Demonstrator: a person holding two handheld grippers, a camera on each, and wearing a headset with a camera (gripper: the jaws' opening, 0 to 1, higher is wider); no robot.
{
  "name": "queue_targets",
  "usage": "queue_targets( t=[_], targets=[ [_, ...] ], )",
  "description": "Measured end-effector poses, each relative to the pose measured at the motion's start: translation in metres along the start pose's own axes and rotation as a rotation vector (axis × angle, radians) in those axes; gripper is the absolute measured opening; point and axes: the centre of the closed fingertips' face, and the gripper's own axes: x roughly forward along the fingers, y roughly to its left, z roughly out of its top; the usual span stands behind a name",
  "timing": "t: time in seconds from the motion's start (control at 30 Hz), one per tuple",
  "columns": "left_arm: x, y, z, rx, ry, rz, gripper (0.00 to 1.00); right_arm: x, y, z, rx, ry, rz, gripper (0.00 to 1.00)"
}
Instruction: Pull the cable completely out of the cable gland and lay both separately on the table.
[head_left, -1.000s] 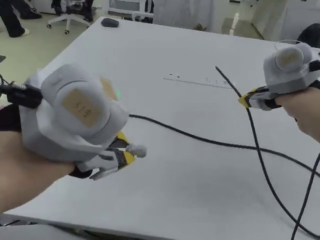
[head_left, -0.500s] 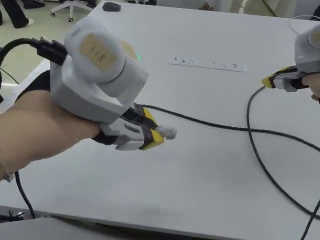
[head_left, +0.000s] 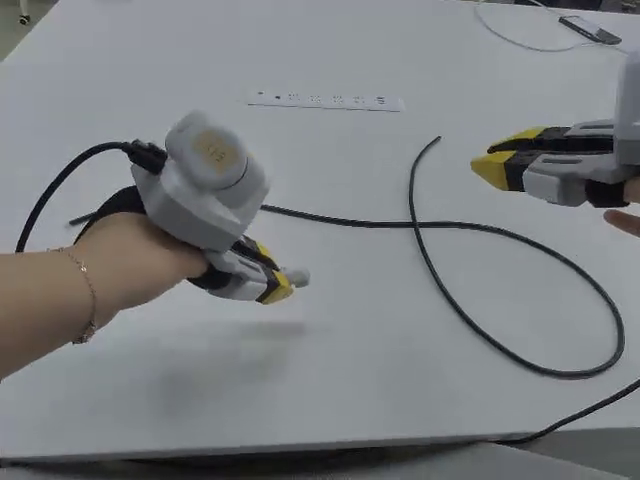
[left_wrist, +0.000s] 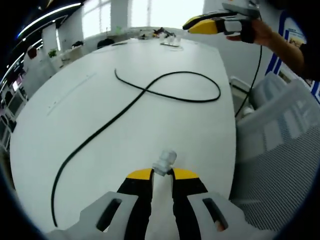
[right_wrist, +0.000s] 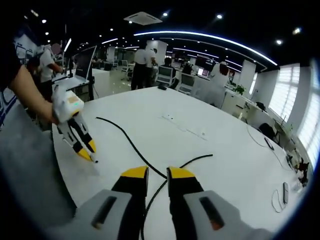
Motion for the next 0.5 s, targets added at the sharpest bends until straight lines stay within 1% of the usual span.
queue_targets(
  t=[0.03,0.13,0.2,0.23,0.27,0.3,0.33,0.4,0.43,0.47,0.5],
  targets=[
    [0.007,-0.001,-0.004,0.007,0.013,-0.007,0.14,-0.007,0.007,-0.002,0.0,0.001,0.0,0.15],
    [0.018,-0.004,-0.012,-0.036,0.033,-0.03,0.14,-0.02,0.02,-0.004,-0.004,-0.003,-0.006,0.15],
    [0.022,-0.004,-0.015,-0.029,0.042,-0.027,0.15,-0.023,0.016,-0.005,-0.009,-0.005,-0.009,0.15],
    [0.023,-0.004,-0.017,-0.01,0.052,-0.019,0.15,-0.028,0.019,-0.003,-0.01,-0.01,-0.012,0.15],
    [0.023,-0.003,-0.018,-0.011,0.048,-0.016,0.15,-0.031,0.021,-0.002,-0.011,-0.011,-0.014,0.15],
    [0.024,-0.007,-0.014,-0.047,0.021,-0.04,0.15,-0.034,0.022,-0.002,-0.009,-0.012,-0.015,0.16],
    [0.025,-0.01,-0.011,-0.07,-0.002,-0.066,0.16,-0.035,0.023,-0.001,-0.007,-0.014,-0.016,0.16],
    [0.023,-0.005,-0.018,-0.055,0.035,-0.031,0.28,-0.038,0.023,-0.002,0.005,-0.015,-0.014,0.17],
    [0.021,-0.004,-0.017,-0.043,0.035,-0.015,0.34,-0.041,0.024,-0.002,0.008,-0.015,-0.013,0.17],
    [0.018,-0.004,-0.015,-0.038,0.026,-0.012,0.39,-0.041,0.024,-0.002,0.01,-0.014,-0.013,0.17],
    [0.011,-0.006,-0.014,-0.039,0.024,-0.016,0.4,-0.044,0.026,-0.003,0.014,-0.008,-0.01,0.17]
  ],
)
